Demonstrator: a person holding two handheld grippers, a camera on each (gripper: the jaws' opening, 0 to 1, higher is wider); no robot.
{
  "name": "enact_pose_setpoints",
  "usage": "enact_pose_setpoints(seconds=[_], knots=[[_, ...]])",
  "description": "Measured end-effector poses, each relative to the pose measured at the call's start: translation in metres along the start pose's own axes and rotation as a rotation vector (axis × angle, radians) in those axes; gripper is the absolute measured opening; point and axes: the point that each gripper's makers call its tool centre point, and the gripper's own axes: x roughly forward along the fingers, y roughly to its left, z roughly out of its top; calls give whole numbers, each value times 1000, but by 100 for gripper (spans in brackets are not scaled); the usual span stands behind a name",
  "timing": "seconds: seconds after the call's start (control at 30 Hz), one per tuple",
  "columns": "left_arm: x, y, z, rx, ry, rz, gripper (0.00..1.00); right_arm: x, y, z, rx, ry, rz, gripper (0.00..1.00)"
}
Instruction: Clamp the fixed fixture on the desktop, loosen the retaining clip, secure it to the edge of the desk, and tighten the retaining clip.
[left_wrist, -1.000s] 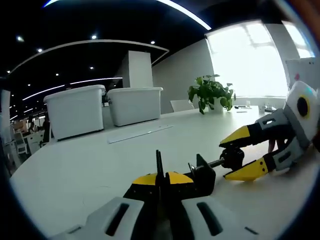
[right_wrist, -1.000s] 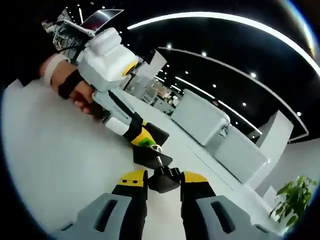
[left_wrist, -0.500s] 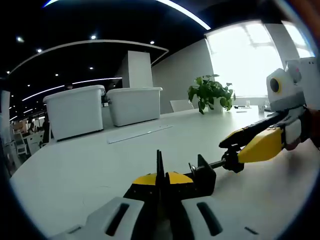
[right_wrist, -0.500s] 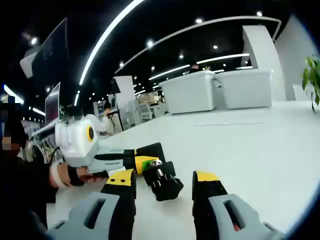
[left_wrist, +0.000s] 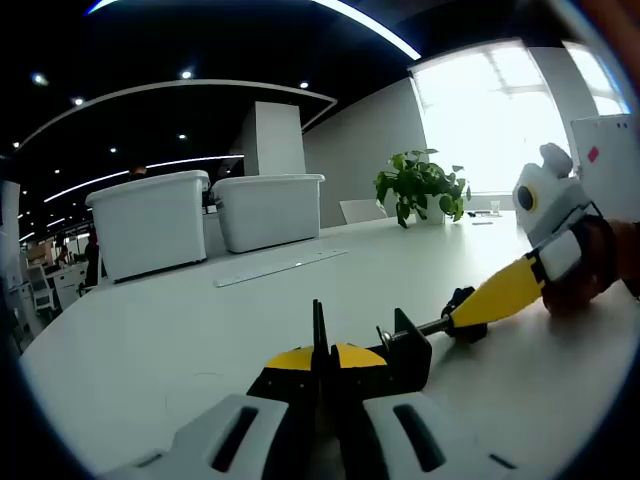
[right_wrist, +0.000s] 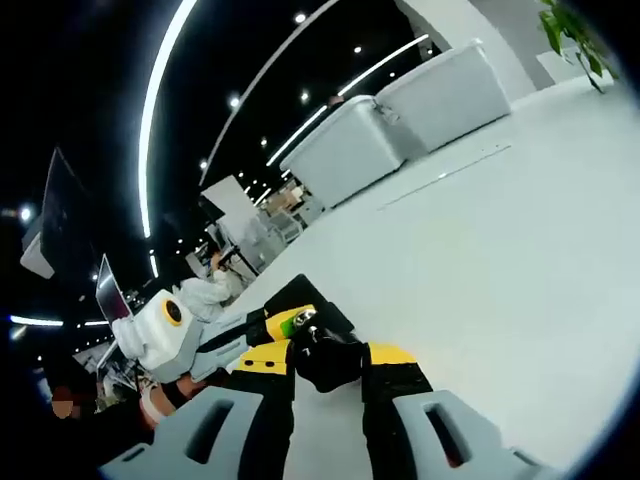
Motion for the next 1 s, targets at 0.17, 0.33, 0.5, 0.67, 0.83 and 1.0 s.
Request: enact_pose_setpoints(seconds=[0.17, 0.33, 0.5, 0.67, 0.83, 1.0], knots=[[0, 0, 0, 0, 0, 0, 5, -1, 4, 1, -321, -14, -32, 23], [0, 0, 0, 1, 0, 1, 5, 1, 9, 5, -670, -45, -87, 23], [0, 1, 0, 0, 1, 1, 5, 1, 17, 5, -1066, -80, -143, 23], [1, 1, 0, -1, 1, 1, 5, -3, 24, 1, -1266, -109, -172, 24], [1, 0, 0, 2, 0, -1, 5, -5, 23, 0, -1124, -95, -119, 27], [1, 0, 0, 3, 0, -4, 5, -7, 19, -4, -697, -31, -44, 45]])
